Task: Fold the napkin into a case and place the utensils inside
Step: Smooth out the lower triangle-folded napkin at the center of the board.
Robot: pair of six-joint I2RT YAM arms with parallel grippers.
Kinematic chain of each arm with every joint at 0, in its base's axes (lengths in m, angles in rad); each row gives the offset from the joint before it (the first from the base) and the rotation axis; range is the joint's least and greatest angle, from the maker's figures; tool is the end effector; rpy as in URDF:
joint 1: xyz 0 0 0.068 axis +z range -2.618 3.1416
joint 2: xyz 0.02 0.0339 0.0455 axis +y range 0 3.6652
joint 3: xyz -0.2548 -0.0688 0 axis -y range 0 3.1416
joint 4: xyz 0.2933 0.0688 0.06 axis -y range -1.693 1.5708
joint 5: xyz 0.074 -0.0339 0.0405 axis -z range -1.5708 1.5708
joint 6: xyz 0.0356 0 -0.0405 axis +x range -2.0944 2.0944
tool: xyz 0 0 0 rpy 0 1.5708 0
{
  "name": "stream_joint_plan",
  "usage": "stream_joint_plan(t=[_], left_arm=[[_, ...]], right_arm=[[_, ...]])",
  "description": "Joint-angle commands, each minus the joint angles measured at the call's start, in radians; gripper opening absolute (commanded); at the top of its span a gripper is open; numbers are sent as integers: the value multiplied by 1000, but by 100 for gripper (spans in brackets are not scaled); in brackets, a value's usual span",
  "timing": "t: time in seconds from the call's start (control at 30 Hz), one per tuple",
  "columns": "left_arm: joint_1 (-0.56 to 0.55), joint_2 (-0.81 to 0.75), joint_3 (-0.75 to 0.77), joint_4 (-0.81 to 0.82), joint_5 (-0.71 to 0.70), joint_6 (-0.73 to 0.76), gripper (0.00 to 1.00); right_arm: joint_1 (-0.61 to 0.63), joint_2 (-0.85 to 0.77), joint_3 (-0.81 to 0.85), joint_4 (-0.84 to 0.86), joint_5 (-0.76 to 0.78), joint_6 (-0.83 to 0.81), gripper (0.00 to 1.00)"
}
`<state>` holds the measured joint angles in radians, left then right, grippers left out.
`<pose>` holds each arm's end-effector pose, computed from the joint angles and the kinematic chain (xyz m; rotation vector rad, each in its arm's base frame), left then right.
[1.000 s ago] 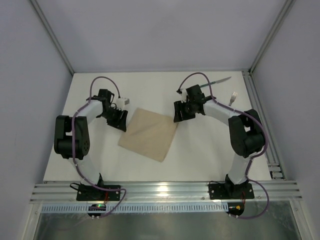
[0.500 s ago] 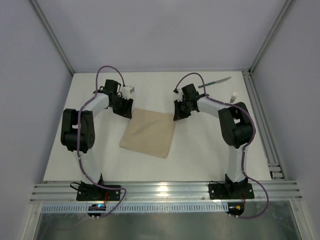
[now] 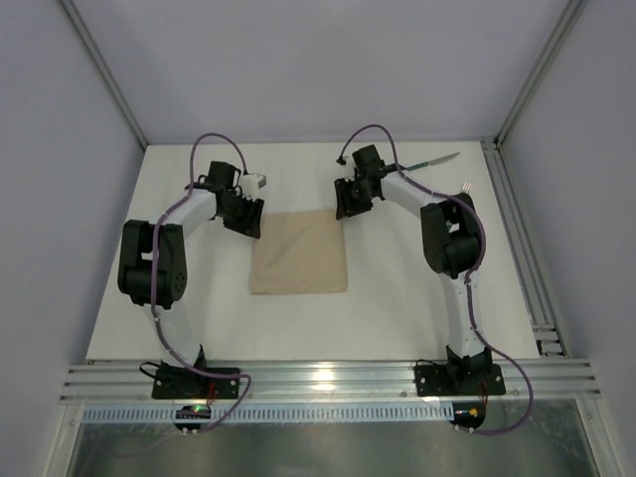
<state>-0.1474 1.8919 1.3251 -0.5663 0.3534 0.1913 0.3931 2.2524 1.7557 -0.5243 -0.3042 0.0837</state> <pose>0.4192 -0.0747 0.1511 0.5527 2.6054 -0.4621 0.4794 0.2103 0.1323 -0.5161 2.5737 0.5653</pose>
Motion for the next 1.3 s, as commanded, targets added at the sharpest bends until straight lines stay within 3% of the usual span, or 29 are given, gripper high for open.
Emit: stream_joint_plan(t=[0.0, 0.1, 0.23, 0.27, 0.3, 0.4, 0.43, 0.57, 0.73, 0.9, 1.07, 1.27], left_arm=[[-41, -117, -41, 19, -39, 20, 47], [-84, -161, -95, 69, -111, 40, 35], [-110, -168, -92, 104, -113, 59, 27], [-110, -160, -86, 117, -114, 57, 25], [-112, -149, -78, 121, -117, 57, 23], [-110, -94, -46, 152, -132, 53, 20], [-110, -64, -38, 157, -134, 54, 19], [-110, 5, -6, 161, -139, 54, 17], [-107, 27, -32, 175, -152, 57, 17], [-74, 21, -69, 174, -143, 59, 16], [-23, 19, -84, 183, -105, 63, 18], [-20, -71, -84, 164, 33, 63, 23]], right_arm=[[-2, -115, -28, -36, 77, -30, 48], [-2, -247, -141, -2, 140, -13, 51], [16, -347, -295, 101, 142, 39, 48], [33, -382, -320, 160, 123, 48, 45], [36, -395, -343, 194, 96, 56, 31], [39, -369, -380, 320, -35, 114, 10], [38, -347, -351, 336, -67, 129, 8], [38, -211, -268, 383, -185, 220, 5], [24, -56, -173, 328, -188, 274, 4], [-26, -62, -251, 368, -185, 333, 4], [-39, -59, -222, 287, -180, 284, 4], [-39, -69, -214, 280, -188, 274, 4]])
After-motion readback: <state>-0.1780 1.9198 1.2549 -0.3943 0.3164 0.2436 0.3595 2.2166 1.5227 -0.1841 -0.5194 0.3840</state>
